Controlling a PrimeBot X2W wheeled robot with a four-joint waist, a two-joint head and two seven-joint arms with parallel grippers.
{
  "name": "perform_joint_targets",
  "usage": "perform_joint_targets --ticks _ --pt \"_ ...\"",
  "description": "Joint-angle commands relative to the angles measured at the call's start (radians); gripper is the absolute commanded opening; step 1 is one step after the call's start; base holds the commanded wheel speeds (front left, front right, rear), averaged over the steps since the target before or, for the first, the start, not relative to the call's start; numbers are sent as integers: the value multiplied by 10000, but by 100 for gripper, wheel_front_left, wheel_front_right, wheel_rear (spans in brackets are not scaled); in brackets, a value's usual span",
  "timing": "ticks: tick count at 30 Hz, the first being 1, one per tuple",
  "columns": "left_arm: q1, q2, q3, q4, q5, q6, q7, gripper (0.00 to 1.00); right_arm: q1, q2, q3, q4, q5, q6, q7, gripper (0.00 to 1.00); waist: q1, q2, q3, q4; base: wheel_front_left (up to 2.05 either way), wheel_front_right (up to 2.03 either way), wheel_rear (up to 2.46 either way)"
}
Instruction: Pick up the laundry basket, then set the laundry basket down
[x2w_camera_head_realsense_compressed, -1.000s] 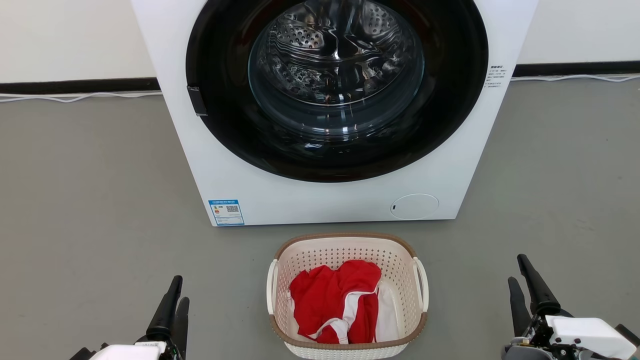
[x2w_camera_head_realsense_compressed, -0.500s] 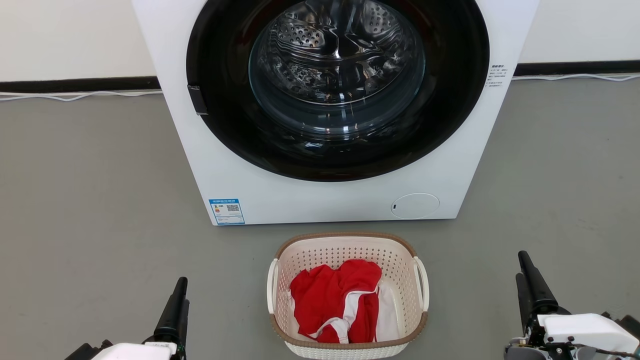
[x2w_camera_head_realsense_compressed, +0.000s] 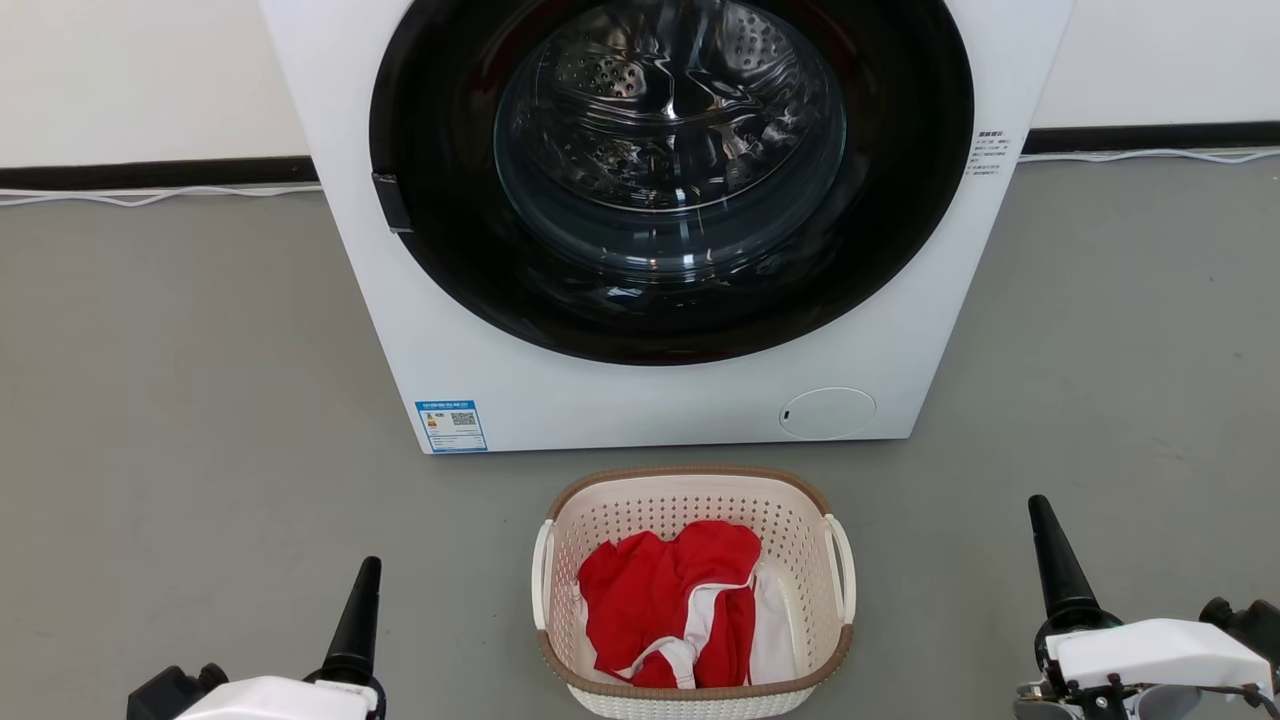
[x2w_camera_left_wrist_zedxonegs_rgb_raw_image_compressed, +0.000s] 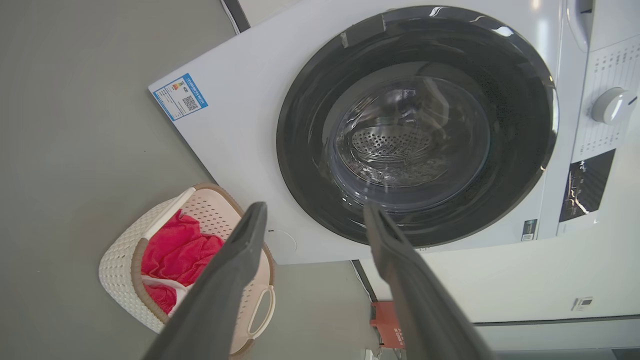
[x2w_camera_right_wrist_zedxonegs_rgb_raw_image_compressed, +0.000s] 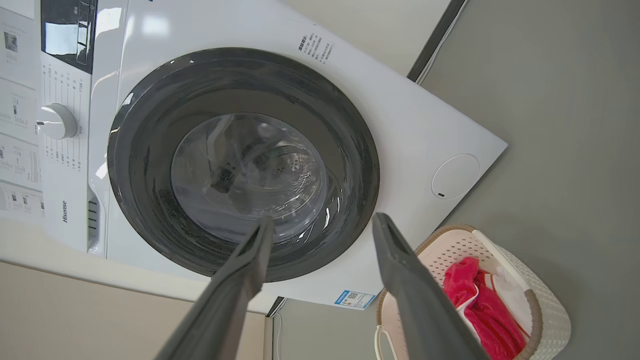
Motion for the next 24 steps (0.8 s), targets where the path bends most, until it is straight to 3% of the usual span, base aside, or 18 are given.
perform_joint_targets --ticks 1,8,24 --pt "-258 73 52 -321 315 65 -100 100 -111 -106 73 -339 -406 26 -180 100 -1 0 -4 -3 0 0 0" --pt "-236 83 -24 -447 1807 266 -334 100 -126 -186 194 -381 -1789 31 -414 100 -1 0 -9 -23 0 0 0" --pt "-178 105 -58 -316 4023 540 -804 100 -223 -372 339 -380 -4084 41 -884 100 -1 0 -25 -53 0 0 0"
